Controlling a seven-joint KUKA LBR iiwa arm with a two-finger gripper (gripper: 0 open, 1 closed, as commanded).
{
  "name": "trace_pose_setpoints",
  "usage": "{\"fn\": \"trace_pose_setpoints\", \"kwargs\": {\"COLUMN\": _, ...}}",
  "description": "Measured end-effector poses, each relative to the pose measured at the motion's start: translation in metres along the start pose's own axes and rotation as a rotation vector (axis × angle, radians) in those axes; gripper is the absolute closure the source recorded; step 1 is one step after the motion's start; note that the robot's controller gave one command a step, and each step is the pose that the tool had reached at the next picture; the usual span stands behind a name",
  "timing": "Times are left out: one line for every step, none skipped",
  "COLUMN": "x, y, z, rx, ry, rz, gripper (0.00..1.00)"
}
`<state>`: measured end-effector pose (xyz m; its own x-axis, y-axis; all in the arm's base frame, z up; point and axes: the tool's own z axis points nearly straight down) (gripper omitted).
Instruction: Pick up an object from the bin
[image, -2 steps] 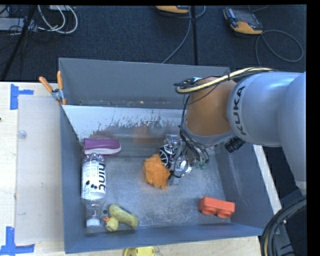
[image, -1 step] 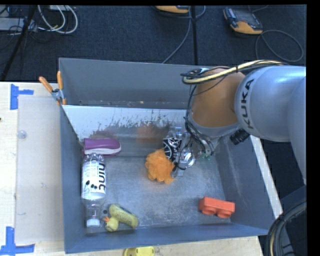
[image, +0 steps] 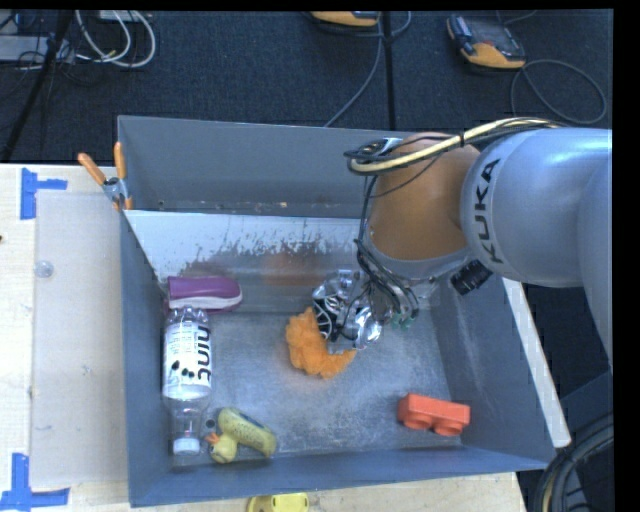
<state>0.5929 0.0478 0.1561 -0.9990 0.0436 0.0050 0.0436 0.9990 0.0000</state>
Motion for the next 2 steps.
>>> {"fn": "trace_pose_setpoints", "kwargs": {"x": 0.000, "y": 0.000, "z": 0.000, "rx": 0.000, "ry": 0.000, "rz": 0.000, "gripper": 1.00}}
{"fn": "trace_pose_setpoints", "kwargs": {"x": -0.008, "y": -0.001, "z": -0.152, "rx": 0.000, "ry": -0.003, "rz": -0.045, "gripper": 1.00}}
